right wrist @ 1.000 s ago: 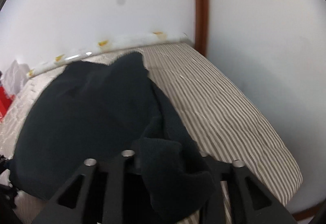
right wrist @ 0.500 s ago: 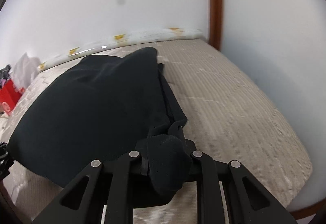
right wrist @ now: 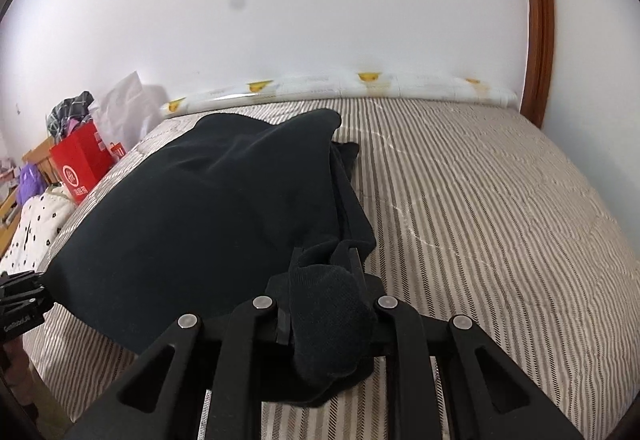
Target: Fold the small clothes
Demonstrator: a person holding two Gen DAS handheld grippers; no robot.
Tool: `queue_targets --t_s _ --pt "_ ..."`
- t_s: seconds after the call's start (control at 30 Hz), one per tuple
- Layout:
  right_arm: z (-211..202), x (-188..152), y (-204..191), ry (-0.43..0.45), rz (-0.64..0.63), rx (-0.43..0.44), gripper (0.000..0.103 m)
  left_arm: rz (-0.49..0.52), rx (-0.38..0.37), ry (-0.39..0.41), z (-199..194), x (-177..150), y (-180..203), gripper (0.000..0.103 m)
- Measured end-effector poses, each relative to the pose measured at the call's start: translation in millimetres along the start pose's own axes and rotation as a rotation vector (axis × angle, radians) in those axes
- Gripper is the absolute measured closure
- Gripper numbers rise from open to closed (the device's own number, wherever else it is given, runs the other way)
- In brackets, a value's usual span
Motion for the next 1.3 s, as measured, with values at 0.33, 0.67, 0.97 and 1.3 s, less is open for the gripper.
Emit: queue_targets --t_s 0.33,0.67,0.97,1.3 --pt "-36.2 -11.3 22.2 -0.009 0.017 -0.044 0.074 -0.032 -0.031 -0.027 -10.0 -14.0 8.5 0.071" --pt "-32.6 -2.5 -17.4 0.01 -0.042 0.006 0.079 -0.007 0.002 0.039 -61.3 -13.4 11.7 0.068" --pt "-29.3 -12.5 -8.2 -0.06 -0.061 -0.015 0.086 0.0 0.006 0.054 -40.9 19.1 16.9 0.059" --pt "10.5 66.2 7.7 -0.074 -0.033 -0.013 0.075 -0.04 -0.058 -0.051 -1.1 27.7 1.9 0.05"
Point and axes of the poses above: each gripper's, at about its wrist camera, not at the fingertips, and z roughly the way its jaws point, y to its right, x to its top, the point moved 5 cm from there along z, roughly the way its jaws point, and after that the axes turned 4 degrees about -z, right-handed, at the moved point
